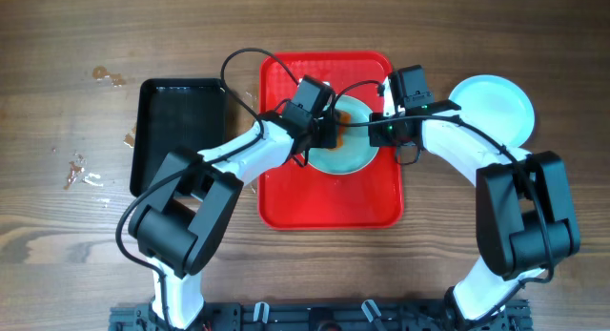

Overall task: Clean dirty plates on tray and stack at the side
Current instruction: 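Scrub the held plate with the sponge in the left gripper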

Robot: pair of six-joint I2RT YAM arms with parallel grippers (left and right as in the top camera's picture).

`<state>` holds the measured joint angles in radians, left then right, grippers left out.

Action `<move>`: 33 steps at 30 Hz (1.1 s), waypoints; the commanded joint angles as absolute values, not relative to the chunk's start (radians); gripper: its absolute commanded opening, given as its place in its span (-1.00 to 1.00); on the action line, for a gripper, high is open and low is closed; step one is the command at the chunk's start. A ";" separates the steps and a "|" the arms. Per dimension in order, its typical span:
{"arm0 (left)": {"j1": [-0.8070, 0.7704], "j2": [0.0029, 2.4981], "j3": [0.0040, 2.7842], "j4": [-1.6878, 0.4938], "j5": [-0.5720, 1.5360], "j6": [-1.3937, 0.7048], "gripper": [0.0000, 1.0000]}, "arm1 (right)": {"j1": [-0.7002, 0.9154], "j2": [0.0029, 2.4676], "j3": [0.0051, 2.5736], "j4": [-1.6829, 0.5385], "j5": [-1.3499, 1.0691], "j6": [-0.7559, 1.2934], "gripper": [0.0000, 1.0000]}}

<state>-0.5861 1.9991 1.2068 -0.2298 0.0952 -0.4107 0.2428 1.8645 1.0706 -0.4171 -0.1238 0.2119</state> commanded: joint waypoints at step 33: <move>-0.405 1.825 1.532 -0.957 -0.075 -0.529 -0.92 | 0.245 1.907 1.072 -0.478 -0.096 0.210 -0.91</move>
<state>-0.5018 1.9347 1.5124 -0.8734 -0.1646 -0.4702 0.2470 1.8648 1.0782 -0.4496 -0.1394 0.2150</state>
